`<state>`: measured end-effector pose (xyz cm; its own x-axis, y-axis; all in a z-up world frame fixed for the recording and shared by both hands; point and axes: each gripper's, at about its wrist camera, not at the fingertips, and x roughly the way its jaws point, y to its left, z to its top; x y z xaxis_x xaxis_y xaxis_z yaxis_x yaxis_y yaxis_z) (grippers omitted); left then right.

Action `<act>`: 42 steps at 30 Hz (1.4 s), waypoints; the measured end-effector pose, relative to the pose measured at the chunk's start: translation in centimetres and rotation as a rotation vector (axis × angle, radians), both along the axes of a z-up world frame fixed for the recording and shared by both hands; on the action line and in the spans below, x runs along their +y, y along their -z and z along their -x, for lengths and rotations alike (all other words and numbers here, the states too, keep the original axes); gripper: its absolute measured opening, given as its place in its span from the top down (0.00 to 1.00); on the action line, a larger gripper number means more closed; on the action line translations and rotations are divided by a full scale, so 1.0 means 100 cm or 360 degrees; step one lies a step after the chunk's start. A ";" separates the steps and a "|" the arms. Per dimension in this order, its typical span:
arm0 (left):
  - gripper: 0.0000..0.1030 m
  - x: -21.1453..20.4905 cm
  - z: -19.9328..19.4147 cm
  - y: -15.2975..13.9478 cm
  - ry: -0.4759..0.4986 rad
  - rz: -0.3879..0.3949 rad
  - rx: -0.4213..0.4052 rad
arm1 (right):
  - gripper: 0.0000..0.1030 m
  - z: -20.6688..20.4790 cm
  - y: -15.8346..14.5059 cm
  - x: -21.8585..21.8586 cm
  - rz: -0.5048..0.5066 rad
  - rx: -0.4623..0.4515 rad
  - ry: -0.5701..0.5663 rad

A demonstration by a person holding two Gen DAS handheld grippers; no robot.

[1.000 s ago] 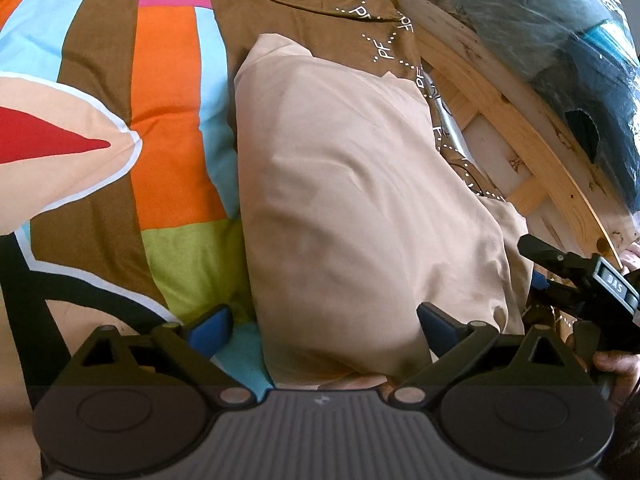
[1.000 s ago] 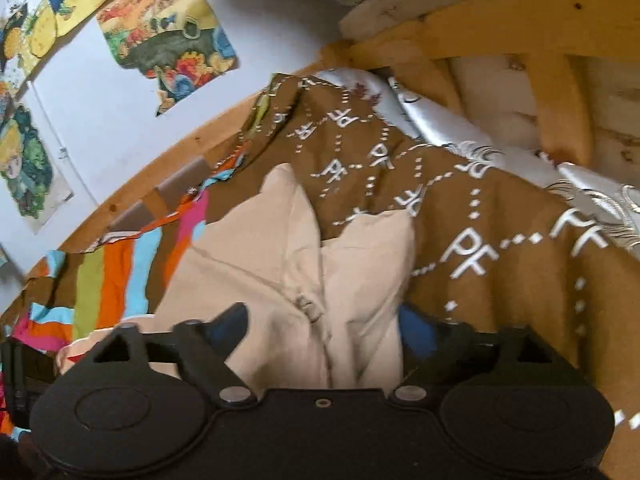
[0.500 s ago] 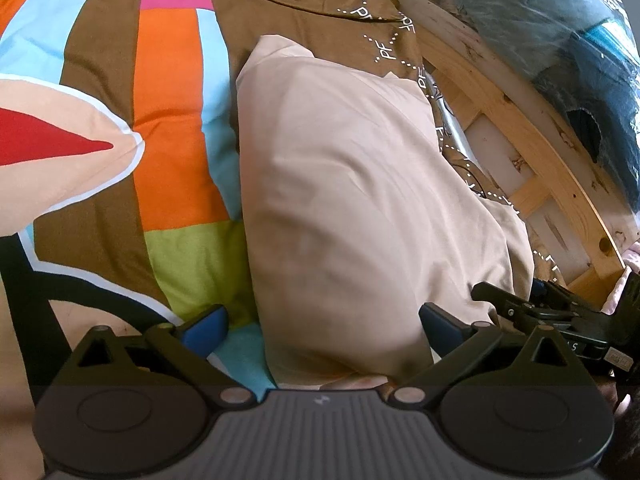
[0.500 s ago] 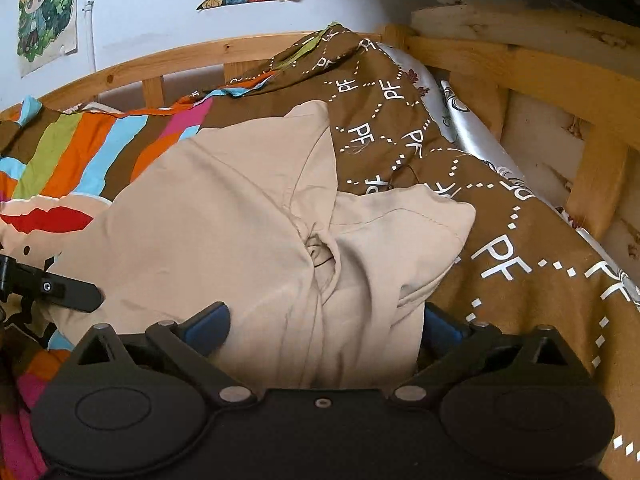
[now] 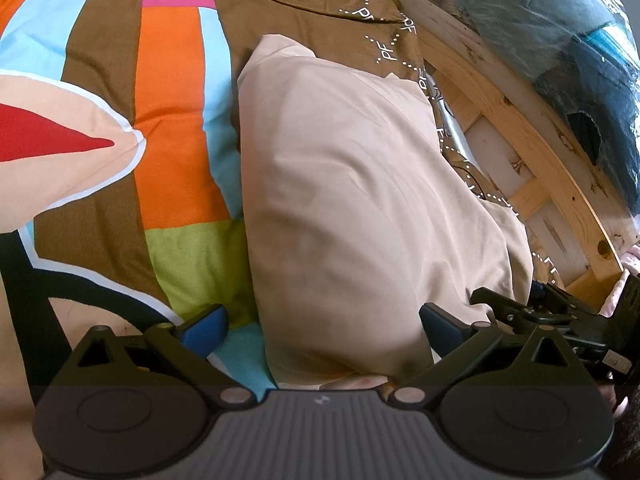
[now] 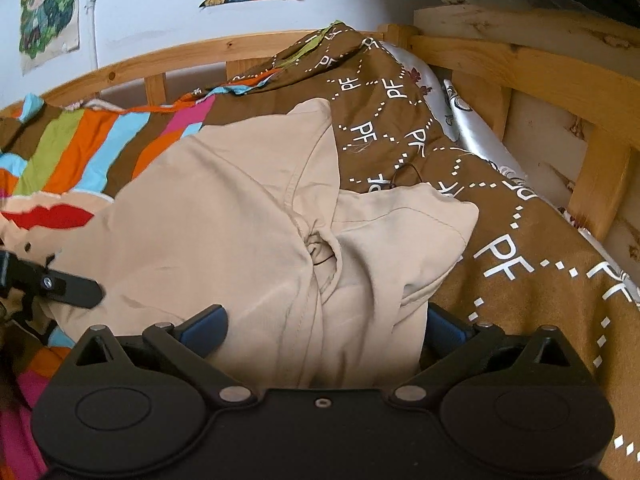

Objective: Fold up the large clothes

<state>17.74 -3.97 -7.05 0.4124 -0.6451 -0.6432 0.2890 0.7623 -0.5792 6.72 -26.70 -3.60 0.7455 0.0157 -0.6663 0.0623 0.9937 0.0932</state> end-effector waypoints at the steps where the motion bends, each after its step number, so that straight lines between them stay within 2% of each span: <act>1: 0.01 0.000 0.000 0.000 0.0000 0.0001 0.0001 | 0.01 0.001 -0.001 -0.003 -0.0039 -0.0009 0.0009; 6: 0.01 0.000 0.000 0.000 0.0001 0.0003 0.0001 | 0.01 0.004 -0.007 -0.024 -0.0346 -0.0094 0.0096; 11: 0.00 0.000 0.000 0.000 0.0004 0.0002 0.0001 | 0.01 0.007 -0.007 -0.046 -0.0660 -0.0220 0.0261; 13: 0.00 0.000 0.000 0.001 0.0005 -0.0002 0.0002 | 0.10 0.007 -0.004 -0.051 -0.0702 -0.0286 0.0370; 14: 0.00 0.000 0.000 0.001 0.0006 -0.0003 0.0002 | 0.14 0.006 -0.002 -0.052 -0.0697 -0.0308 0.0422; 16: 0.00 -0.001 -0.001 0.001 0.0008 -0.0006 0.0003 | 0.30 0.001 0.002 -0.049 -0.0608 -0.0296 0.0479; 17: 0.00 -0.001 -0.001 0.001 0.0008 -0.0009 0.0002 | 0.31 0.000 0.003 -0.047 -0.0562 -0.0291 0.0469; 20: 0.00 -0.001 -0.001 0.000 0.0009 -0.0011 0.0002 | 0.33 -0.003 0.003 -0.042 -0.0485 -0.0281 0.0442; 37: 0.00 -0.001 -0.001 -0.001 0.0013 -0.0012 -0.0001 | 0.32 -0.003 0.003 -0.044 -0.0488 -0.0271 0.0436; 40: 0.01 0.000 0.006 -0.015 -0.0028 -0.0051 -0.0113 | 0.31 -0.002 0.003 -0.043 -0.0486 -0.0272 0.0432; 42: 0.01 0.005 0.009 -0.027 -0.0070 0.0018 -0.0204 | 0.31 -0.002 0.003 -0.043 -0.0487 -0.0276 0.0429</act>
<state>16.84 -3.51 -4.37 0.5190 -0.6315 -0.5760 0.3276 0.7694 -0.5483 6.87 -31.00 -3.90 0.8502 -0.0177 -0.5261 0.2732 0.8691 0.4123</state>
